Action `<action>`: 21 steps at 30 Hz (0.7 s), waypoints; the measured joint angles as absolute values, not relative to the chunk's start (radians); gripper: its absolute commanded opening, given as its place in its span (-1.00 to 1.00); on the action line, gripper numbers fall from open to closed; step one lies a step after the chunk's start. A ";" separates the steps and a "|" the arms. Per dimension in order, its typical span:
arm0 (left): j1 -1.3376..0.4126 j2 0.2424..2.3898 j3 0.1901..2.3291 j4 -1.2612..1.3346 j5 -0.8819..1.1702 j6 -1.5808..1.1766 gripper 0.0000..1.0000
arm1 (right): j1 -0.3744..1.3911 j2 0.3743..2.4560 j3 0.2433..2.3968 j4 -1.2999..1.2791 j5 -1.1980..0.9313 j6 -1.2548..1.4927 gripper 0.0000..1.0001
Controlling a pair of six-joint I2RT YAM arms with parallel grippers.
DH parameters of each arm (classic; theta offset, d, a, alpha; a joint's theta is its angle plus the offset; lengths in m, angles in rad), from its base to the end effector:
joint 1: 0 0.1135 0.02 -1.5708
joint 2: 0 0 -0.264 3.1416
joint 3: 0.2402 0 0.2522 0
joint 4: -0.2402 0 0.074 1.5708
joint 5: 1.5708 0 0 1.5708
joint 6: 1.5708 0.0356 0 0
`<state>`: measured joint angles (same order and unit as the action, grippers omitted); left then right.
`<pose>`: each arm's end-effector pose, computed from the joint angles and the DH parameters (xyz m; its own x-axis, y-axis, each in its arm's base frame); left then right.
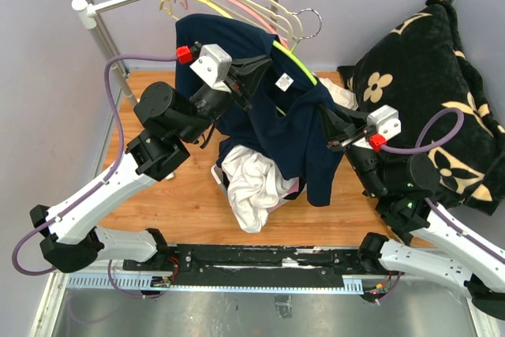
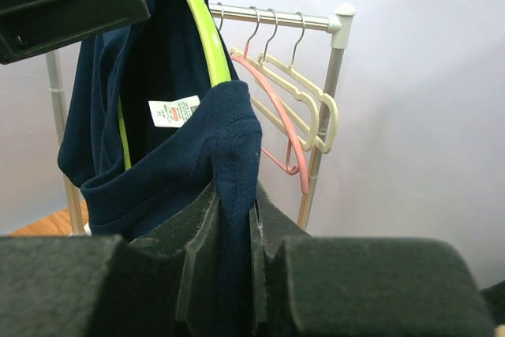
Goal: Remove the t-shirt from the hanger
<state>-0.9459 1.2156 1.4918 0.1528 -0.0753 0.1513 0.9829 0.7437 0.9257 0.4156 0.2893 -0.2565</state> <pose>0.1467 -0.1988 0.5311 0.3564 -0.2372 -0.9037 0.7232 0.6824 0.1061 0.0889 0.1151 0.4564 0.4710 0.2682 -0.8404 -0.5657 0.8228 -0.0545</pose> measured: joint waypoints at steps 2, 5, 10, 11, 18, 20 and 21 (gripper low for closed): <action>-0.947 1.213 1.484 0.146 -0.088 0.146 -0.99 | 0.983 0.737 0.915 0.417 0.295 -0.257 -0.99; -0.951 1.203 1.464 0.138 -0.120 0.135 -0.99 | 0.983 0.732 0.904 0.417 0.301 -0.257 -0.99; -0.964 1.180 1.449 0.111 -0.205 0.121 -0.99 | 0.983 0.733 0.902 0.400 0.296 -0.259 -0.98; -0.967 1.176 1.449 0.102 -0.223 0.122 -0.99 | 0.983 0.735 0.906 0.386 0.293 -0.260 -0.98; -0.978 1.162 1.453 0.051 -0.340 0.134 -0.99 | 0.983 0.746 0.995 0.211 0.243 -0.267 -0.98; -0.979 1.164 1.461 0.035 -0.369 0.145 -0.99 | 0.983 0.746 1.014 0.171 0.232 -0.270 -0.99; -0.980 1.168 1.469 0.026 -0.382 0.152 -0.99 | 0.983 0.746 1.026 0.145 0.227 -0.271 -0.98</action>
